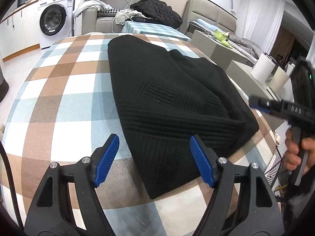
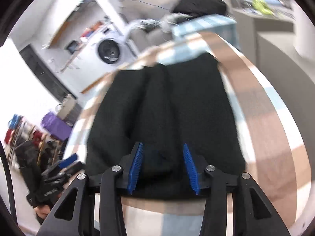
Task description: Fold small clothes
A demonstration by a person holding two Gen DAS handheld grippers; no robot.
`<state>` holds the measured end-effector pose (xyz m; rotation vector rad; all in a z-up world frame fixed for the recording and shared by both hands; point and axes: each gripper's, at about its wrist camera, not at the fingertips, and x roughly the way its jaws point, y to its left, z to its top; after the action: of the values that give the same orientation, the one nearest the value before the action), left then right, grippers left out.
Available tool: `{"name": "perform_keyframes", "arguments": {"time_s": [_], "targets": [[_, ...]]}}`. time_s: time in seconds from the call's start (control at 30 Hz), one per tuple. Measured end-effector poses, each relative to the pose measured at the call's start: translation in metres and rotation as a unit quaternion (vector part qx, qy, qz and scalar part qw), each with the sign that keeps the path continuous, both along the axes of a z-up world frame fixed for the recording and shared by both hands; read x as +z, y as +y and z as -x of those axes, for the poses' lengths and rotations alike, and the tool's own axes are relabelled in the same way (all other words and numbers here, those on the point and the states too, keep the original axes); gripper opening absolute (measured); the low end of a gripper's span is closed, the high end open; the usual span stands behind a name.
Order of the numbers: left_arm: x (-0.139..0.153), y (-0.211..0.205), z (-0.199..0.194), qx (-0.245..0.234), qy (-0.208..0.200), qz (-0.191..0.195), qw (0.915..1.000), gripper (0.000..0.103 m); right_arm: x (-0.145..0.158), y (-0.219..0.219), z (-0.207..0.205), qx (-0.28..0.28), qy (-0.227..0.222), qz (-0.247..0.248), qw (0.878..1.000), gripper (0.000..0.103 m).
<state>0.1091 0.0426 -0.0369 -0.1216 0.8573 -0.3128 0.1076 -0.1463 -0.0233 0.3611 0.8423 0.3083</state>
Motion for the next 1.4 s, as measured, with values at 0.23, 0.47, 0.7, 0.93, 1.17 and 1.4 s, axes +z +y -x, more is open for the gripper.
{"name": "perform_keyframes", "arguments": {"time_s": [0.23,0.47,0.7,0.93,1.17,1.4], "targets": [[-0.006,-0.003,0.001,-0.003,0.011,0.002,0.9999,0.072,-0.019,0.04,-0.025,0.091,0.032,0.043,0.994,0.044],[-0.004,-0.001,-0.002,-0.002,0.006,0.006,1.0,0.072,-0.022,0.036,-0.006,0.108,0.022,0.066,0.992,0.008],[-0.005,-0.001,-0.009,0.001,0.007,0.003,1.0,0.072,-0.033,0.023,0.008,0.104,0.067,0.056,0.991,0.008],[-0.008,0.001,-0.01,0.001,0.011,0.006,0.9999,0.072,-0.015,0.015,-0.01,0.088,0.031,0.009,0.996,0.045],[-0.004,0.008,-0.011,0.015,0.006,0.005,0.9999,0.072,-0.027,0.058,-0.09,0.087,0.046,0.003,0.995,0.031],[0.0,0.015,-0.009,0.02,0.001,0.014,0.9997,0.072,0.028,0.06,-0.089,0.077,-0.068,0.018,0.995,0.007]]}}
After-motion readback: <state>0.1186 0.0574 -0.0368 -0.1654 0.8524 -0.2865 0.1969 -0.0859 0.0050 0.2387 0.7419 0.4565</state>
